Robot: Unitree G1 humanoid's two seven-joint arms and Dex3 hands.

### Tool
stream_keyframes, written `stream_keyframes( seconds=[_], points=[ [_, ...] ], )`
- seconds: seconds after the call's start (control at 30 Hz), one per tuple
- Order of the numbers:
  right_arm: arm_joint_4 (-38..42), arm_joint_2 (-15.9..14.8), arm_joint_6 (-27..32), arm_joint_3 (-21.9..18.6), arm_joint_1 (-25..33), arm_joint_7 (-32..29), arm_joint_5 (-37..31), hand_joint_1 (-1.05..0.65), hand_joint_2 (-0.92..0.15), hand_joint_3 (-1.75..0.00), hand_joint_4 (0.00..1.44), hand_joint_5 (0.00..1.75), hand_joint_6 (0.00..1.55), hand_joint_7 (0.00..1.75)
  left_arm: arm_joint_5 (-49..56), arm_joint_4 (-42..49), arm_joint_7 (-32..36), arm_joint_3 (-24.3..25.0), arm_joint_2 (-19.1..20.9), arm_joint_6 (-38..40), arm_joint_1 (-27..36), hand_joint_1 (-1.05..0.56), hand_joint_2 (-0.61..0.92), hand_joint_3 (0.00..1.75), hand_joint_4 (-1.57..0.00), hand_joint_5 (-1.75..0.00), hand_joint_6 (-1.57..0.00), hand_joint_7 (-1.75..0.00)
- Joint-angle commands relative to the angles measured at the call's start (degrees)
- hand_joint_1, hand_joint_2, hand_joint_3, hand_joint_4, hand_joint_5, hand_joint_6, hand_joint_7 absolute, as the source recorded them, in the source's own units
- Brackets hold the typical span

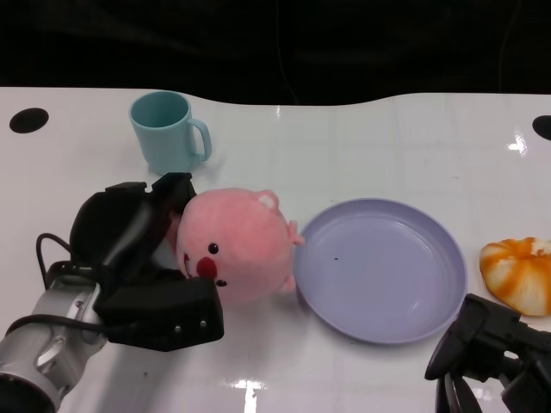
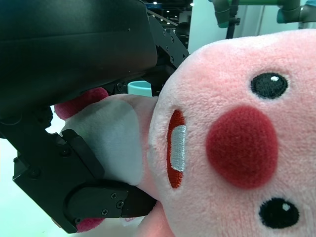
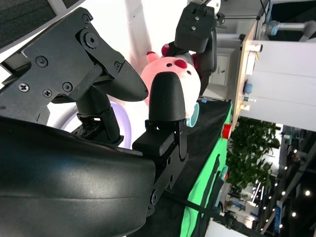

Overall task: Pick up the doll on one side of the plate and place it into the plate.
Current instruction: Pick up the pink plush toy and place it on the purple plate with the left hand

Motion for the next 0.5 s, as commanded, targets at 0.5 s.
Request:
stream_keyframes(
  seconds=[0.5],
  points=[
    [-0.3,-0.8,-0.4,-0.7,0.2,0.4,0.8,-0.16,-0.42,-1.43,0.71,1.75,0.61,1.55,-1.0,-15.3,-15.7,0.6,-8.8,10.9,-2.3,-0.19,0.39,1.26,-0.95,-1.75,-0.73,-1.75]
  ],
)
